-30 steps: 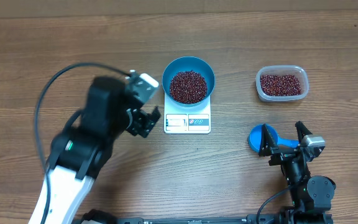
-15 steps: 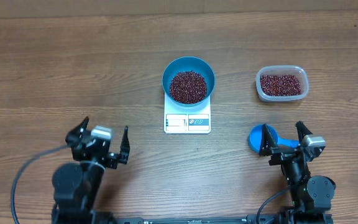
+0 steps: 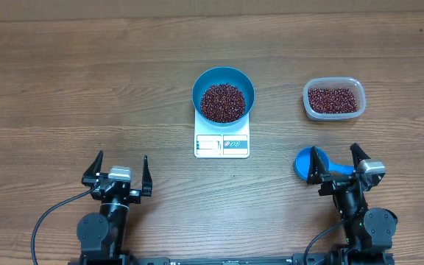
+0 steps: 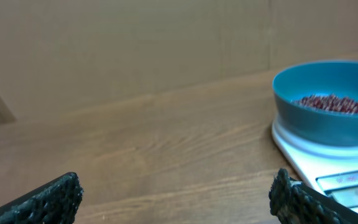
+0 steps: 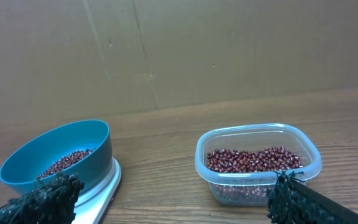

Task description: Scoop item into bowl and weigh 150g on scale

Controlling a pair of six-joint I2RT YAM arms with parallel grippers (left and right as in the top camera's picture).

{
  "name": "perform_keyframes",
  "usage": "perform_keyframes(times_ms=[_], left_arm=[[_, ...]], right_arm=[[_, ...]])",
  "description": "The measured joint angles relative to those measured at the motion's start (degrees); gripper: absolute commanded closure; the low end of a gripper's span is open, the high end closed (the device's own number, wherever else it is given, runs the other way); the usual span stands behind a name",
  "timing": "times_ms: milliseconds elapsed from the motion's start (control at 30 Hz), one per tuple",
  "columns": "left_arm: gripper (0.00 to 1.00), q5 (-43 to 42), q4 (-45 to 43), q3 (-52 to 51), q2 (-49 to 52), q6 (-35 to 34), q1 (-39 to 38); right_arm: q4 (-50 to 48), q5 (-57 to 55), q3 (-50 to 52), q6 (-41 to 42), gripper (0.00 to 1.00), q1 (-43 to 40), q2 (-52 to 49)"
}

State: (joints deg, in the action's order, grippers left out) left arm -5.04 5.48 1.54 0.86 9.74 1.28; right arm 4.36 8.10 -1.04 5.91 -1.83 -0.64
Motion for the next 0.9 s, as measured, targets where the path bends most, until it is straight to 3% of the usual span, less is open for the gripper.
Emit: perform_keyframes(times_ms=[900], left_arm=[[0.01, 1.68, -0.81, -0.55, 0.0, -0.39, 0.0]], right_arm=[[-0.02, -0.02, 0.0, -0.02, 0.0, 0.0, 0.0]])
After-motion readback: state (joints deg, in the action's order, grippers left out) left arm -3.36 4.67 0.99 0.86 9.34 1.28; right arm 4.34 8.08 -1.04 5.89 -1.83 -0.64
